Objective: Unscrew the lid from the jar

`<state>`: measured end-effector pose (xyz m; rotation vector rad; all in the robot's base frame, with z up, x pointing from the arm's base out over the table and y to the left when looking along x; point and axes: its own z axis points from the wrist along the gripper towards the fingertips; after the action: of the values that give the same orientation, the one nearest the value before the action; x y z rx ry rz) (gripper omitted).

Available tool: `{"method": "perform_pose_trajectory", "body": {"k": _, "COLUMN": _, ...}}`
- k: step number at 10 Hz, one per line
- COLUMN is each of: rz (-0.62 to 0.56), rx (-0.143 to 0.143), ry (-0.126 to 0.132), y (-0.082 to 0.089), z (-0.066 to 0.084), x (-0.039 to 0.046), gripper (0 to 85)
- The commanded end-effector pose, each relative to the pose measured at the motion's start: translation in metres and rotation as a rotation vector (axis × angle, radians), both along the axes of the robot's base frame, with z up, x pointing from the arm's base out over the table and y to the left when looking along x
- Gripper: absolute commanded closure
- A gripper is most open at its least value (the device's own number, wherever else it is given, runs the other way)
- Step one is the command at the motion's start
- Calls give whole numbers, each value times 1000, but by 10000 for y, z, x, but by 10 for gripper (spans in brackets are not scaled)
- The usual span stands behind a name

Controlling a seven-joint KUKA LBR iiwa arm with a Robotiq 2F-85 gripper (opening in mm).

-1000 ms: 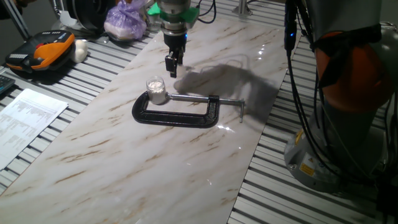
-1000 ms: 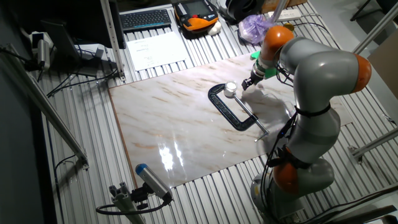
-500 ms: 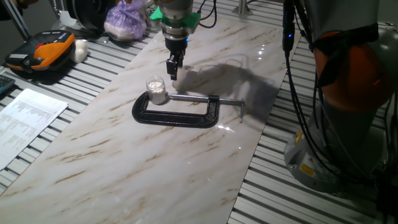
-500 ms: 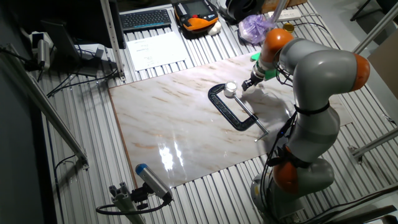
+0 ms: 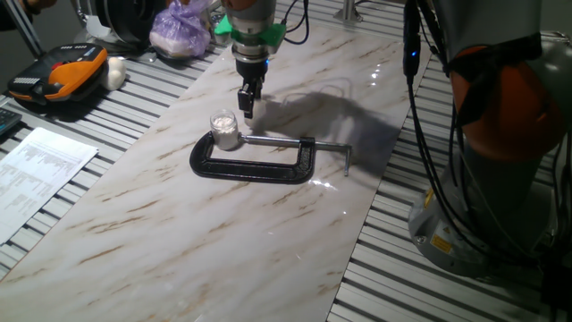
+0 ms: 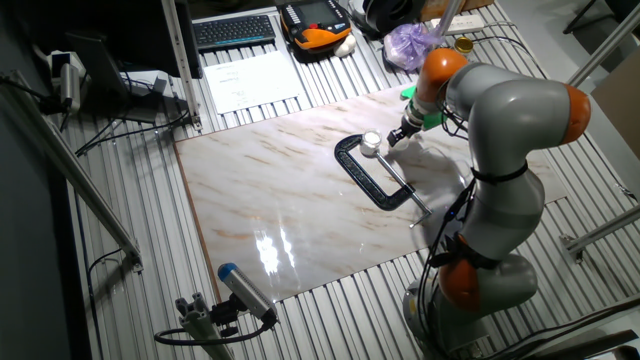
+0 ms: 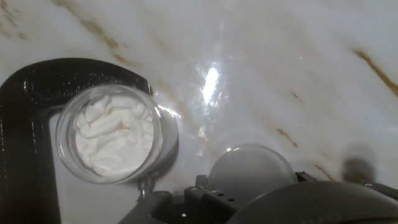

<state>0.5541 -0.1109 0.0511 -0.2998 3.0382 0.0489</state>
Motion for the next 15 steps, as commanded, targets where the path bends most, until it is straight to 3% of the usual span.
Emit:
{"method": "perform_pose_trajectory", "body": {"k": 1, "rz": 0, "rx": 1, "ry": 0, "y": -1, "z": -12, "x": 2, "gripper": 850}}
{"method": "perform_pose_trajectory", "body": {"k": 5, "rz": -5, "rx": -25, "ry": 4, "y": -10, "z": -63, "x": 15, "gripper": 850}}
{"method": "perform_pose_trajectory", "body": {"k": 15, "rz": -28, "rx": -6, "ry": -6, "y": -31, "z": -190, "x": 31, "gripper": 850}}
